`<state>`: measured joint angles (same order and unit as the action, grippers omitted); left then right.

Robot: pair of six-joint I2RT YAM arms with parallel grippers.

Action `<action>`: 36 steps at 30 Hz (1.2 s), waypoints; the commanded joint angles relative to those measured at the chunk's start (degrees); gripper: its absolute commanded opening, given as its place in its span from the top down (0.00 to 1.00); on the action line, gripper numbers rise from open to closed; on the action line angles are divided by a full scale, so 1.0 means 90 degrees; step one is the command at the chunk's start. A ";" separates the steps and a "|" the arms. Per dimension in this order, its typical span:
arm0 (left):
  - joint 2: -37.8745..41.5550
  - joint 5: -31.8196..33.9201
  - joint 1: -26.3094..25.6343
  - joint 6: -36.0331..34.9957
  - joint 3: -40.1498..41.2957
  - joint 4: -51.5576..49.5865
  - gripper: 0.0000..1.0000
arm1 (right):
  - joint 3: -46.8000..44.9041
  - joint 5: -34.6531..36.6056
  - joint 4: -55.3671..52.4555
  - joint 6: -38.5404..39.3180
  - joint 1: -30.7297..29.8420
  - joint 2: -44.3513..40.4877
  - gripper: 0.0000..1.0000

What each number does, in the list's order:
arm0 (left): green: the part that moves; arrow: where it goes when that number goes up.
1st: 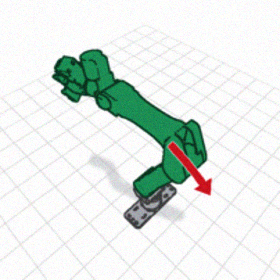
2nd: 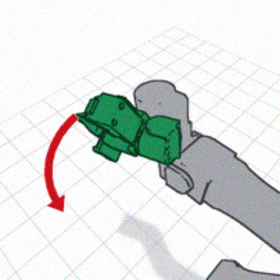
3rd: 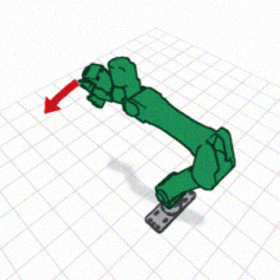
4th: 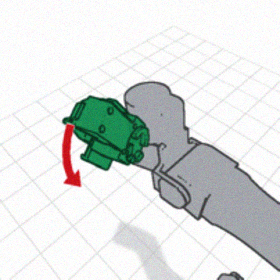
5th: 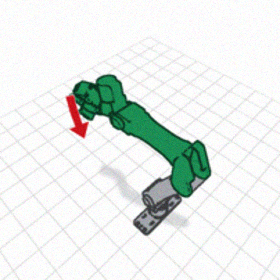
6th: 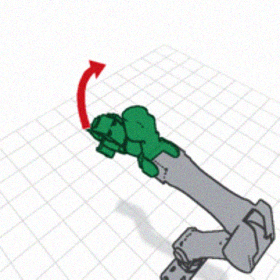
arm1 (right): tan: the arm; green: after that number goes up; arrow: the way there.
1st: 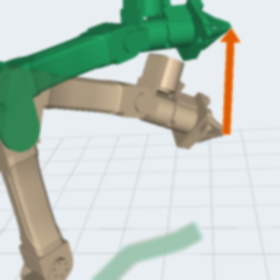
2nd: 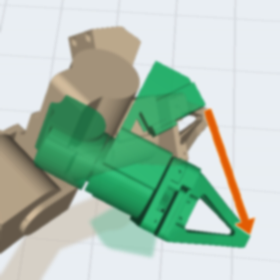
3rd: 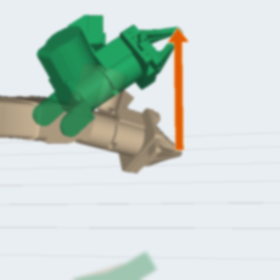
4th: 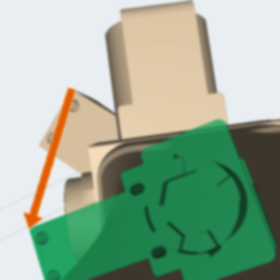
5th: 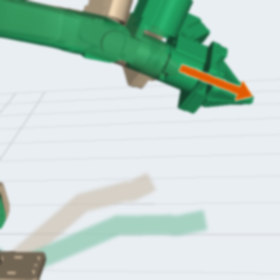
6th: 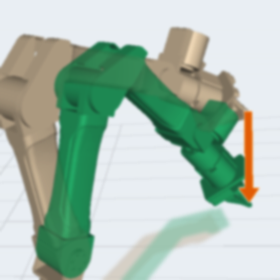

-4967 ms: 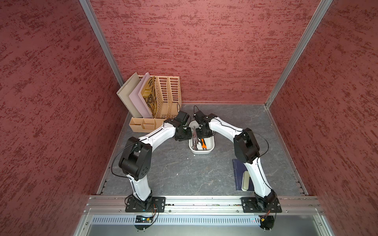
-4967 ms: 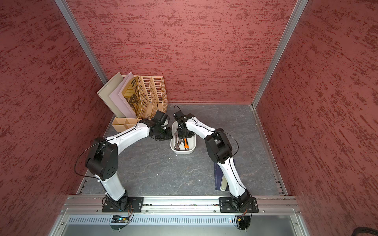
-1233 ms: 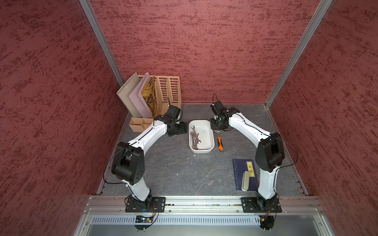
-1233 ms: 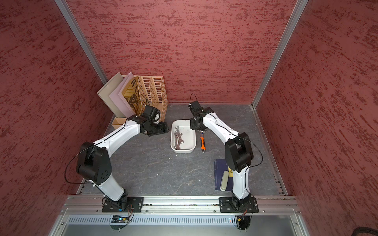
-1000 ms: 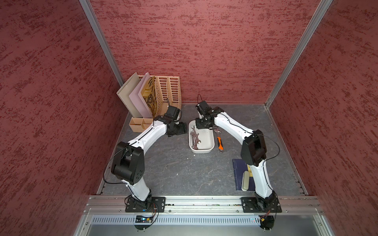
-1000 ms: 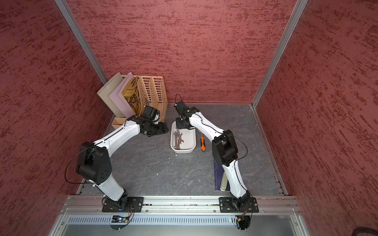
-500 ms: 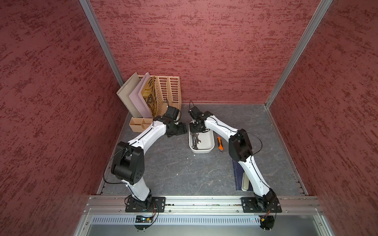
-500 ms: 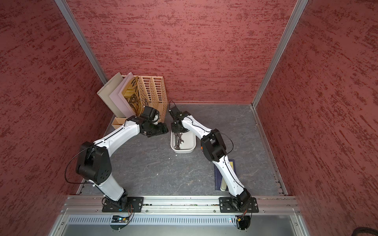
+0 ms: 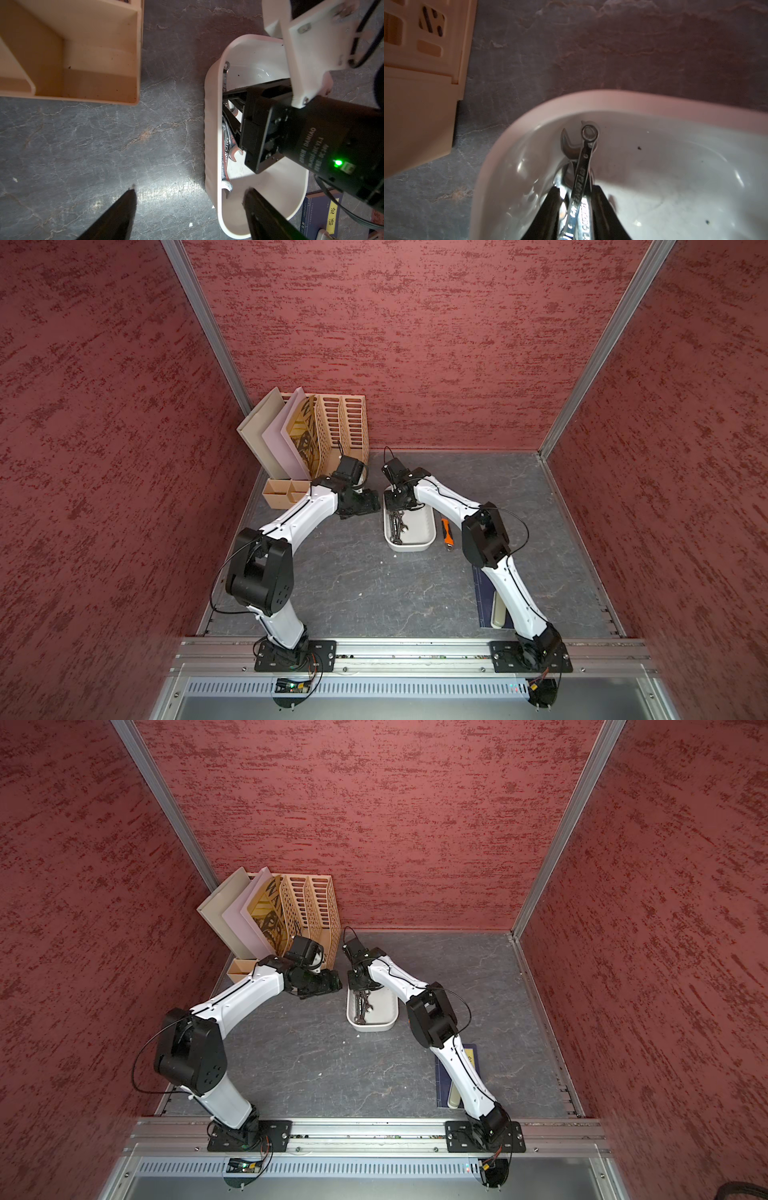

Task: Take out the wrench from the storage box
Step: Pick up the wrench from the storage box.

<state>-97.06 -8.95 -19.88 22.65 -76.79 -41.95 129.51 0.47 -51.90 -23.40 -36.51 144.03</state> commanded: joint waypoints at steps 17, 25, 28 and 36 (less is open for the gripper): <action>0.0159 -0.0129 0.0018 0.0054 0.0048 0.0134 0.15 | -0.0070 0.0100 0.0149 -0.0152 0.0053 0.0065 0.90; 0.0149 -0.0168 0.0011 0.0051 0.0046 0.0140 0.16 | -0.0249 0.0099 0.0233 -0.0220 0.0068 -0.0057 0.95; 0.0139 -0.0182 0.0011 0.0055 0.0047 0.0150 0.16 | -0.0368 0.0135 0.0285 -0.0257 0.0063 -0.0146 0.98; 0.0139 -0.0236 0.0001 0.0052 0.0047 0.0160 0.16 | -0.0571 0.0124 0.0378 -0.0339 0.0063 -0.0280 1.00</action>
<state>-97.06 -10.44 -19.90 22.68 -76.79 -41.93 126.04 0.67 -48.86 -25.56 -36.16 142.37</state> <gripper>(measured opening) 0.843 0.099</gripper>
